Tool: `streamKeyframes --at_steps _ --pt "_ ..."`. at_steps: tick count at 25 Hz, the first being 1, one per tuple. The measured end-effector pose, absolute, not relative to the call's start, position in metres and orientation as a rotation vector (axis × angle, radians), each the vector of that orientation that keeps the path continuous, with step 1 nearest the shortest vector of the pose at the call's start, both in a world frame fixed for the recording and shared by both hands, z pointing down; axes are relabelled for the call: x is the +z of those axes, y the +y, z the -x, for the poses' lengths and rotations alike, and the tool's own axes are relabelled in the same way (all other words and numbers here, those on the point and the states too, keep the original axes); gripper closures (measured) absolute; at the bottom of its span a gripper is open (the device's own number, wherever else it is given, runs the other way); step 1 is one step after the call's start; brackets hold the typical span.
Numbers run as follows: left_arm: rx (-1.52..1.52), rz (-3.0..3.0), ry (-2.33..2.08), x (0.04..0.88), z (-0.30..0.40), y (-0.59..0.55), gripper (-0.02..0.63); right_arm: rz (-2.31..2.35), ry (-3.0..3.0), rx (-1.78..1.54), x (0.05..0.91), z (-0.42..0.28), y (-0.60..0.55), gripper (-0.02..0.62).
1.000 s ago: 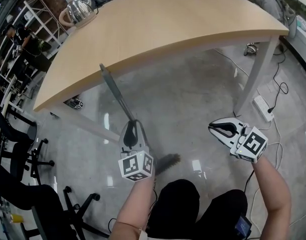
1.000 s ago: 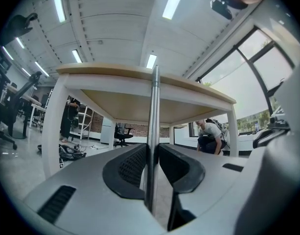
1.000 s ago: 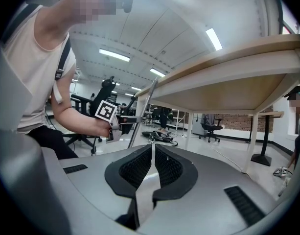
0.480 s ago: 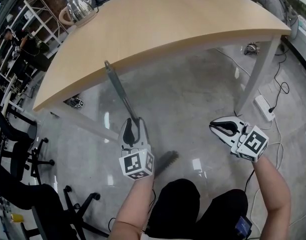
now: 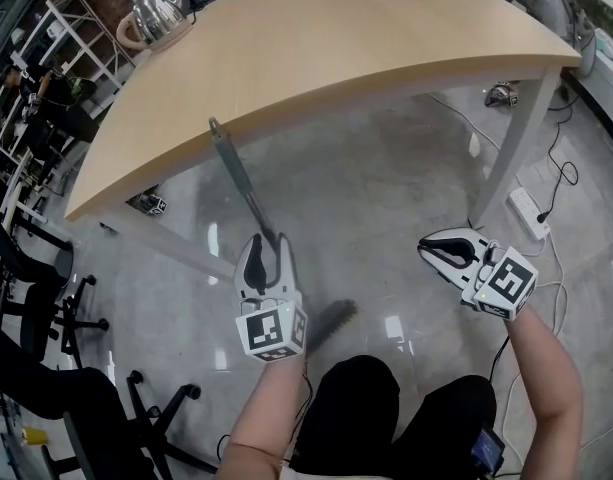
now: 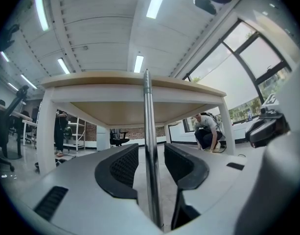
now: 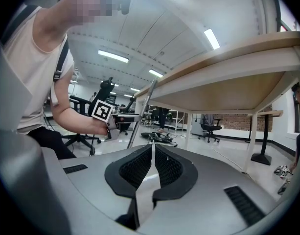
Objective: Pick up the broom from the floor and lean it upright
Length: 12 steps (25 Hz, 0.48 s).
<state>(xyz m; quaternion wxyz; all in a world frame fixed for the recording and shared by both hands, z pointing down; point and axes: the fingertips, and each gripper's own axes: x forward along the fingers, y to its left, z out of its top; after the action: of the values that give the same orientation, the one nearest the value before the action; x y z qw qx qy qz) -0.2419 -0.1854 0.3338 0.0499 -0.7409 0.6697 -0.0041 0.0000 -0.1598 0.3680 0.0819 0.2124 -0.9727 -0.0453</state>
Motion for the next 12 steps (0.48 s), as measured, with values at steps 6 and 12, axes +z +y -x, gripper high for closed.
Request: streamKeyframes --at_steps 6,12 --pt "0.039 2.251 1.998 0.313 0.246 -0.167 0.457 -0.639 -2.914 -0.134 0.366 0.004 -0.156 0.563" --pt "0.011 2.374 1.88 0.305 0.217 -0.139 0.465 -0.619 -2.982 -0.101 0.358 0.006 -0.145 0.563"
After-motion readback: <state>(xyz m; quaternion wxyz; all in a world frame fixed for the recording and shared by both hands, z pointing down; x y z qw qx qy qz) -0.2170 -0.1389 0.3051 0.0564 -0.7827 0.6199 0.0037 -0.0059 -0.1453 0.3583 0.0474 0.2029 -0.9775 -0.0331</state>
